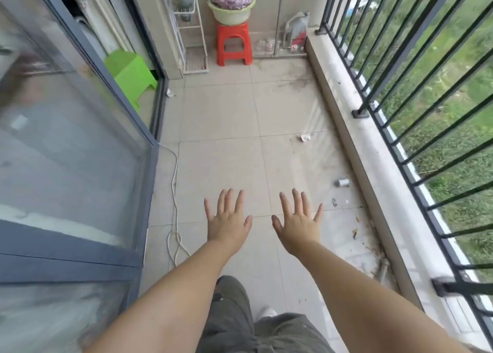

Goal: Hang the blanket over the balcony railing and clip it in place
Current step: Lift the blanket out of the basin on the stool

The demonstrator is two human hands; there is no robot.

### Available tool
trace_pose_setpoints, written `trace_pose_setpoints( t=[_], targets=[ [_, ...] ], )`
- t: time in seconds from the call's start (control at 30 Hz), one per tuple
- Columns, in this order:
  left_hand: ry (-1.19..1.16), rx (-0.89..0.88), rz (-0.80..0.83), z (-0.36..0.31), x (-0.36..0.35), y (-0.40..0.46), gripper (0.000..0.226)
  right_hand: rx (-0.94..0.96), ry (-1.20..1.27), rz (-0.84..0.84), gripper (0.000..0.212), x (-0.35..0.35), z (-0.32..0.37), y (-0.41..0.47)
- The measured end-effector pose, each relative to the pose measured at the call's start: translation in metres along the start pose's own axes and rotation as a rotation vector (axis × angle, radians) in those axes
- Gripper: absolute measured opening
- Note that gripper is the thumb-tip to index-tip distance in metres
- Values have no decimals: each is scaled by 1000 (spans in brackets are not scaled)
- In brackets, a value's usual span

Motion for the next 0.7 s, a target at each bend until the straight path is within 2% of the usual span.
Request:
trace_pose_setpoints(
  t=[0.27, 0.7],
  targets=[
    [-64, 69, -67, 11, 43, 108, 62, 10, -37, -43, 60, 47, 6, 112],
    [13, -85, -131, 38, 199, 393, 60, -38, 47, -166, 59, 202, 71, 379]
  ],
)
Point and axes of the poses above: each hand's wrist, its own y-axis towards the middle knuckle, its own x-axis out of the back of the hand, z = x × y, the point moved 7 cm from there along y, towards the middle knuckle, and after that the axes turned 3 degrees about -y, right-handed, at the moved point
